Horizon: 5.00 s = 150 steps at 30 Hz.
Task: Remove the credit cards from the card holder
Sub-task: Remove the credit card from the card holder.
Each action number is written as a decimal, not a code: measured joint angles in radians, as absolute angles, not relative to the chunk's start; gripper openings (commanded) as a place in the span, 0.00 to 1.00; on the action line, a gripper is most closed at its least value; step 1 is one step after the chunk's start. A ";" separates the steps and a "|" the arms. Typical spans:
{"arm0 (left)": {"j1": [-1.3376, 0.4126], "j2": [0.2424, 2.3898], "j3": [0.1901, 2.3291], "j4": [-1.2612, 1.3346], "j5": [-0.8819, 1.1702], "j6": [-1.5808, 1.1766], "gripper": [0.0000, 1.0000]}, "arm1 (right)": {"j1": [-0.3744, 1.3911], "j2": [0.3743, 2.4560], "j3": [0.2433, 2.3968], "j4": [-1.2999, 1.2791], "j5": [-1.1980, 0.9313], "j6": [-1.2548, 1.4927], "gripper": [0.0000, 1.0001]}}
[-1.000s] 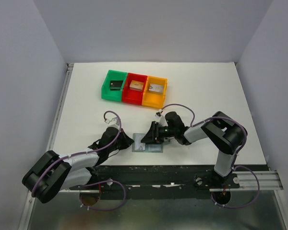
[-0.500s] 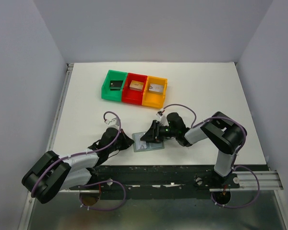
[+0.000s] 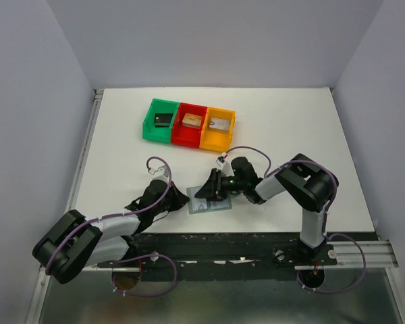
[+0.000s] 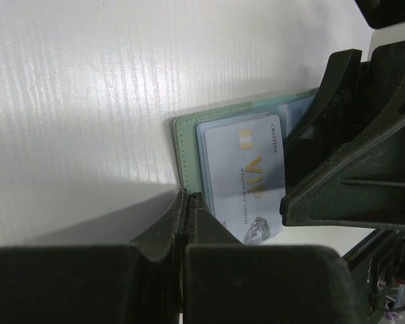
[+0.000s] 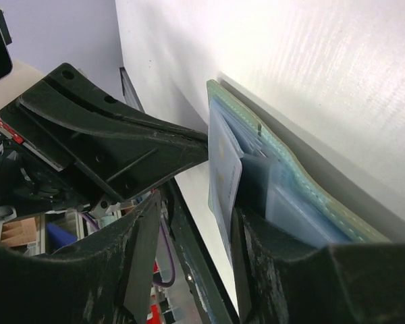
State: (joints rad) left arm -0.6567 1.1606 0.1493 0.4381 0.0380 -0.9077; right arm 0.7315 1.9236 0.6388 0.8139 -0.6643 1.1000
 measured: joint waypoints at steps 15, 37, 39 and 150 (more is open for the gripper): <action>-0.664 1.209 0.155 0.483 0.037 -0.954 0.00 | 0.725 1.885 0.653 0.706 -0.681 1.042 0.49; -0.670 1.248 0.157 0.522 0.037 -1.004 0.00 | 0.719 1.752 0.643 0.455 -0.634 0.911 0.48; -0.670 1.250 0.157 0.524 0.037 -1.007 0.00 | 0.718 1.742 0.640 0.447 -0.632 0.907 0.48; -0.645 0.706 0.431 0.305 0.810 -0.665 0.75 | 0.919 1.179 1.118 -0.821 -0.692 0.056 0.00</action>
